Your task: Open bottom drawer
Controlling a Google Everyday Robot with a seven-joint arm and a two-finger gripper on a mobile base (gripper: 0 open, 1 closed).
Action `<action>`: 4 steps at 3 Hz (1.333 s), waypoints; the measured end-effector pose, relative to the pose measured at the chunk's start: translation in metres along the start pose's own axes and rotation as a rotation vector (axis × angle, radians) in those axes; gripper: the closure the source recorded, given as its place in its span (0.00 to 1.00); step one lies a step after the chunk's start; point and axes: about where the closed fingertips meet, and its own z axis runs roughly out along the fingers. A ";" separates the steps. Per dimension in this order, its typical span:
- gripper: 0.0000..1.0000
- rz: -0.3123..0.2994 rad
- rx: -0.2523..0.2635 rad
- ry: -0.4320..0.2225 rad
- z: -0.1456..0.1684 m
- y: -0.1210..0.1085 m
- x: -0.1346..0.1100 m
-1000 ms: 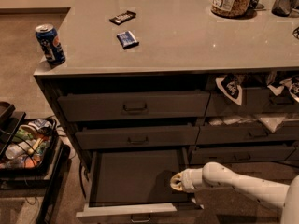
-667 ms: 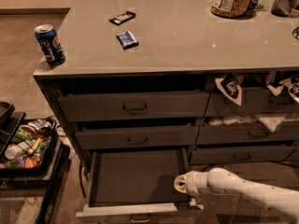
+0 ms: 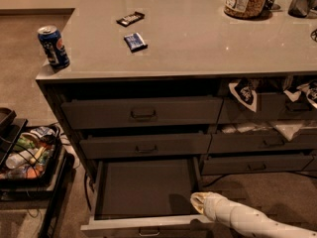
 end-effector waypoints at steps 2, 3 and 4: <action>0.81 0.003 0.023 0.004 -0.002 -0.002 0.001; 0.58 0.003 0.023 0.004 -0.002 -0.002 0.001; 0.35 0.003 0.023 0.004 -0.002 -0.002 0.001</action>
Offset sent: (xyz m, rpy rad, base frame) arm 0.0013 -0.0028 0.0026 0.0026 -0.0208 -0.0189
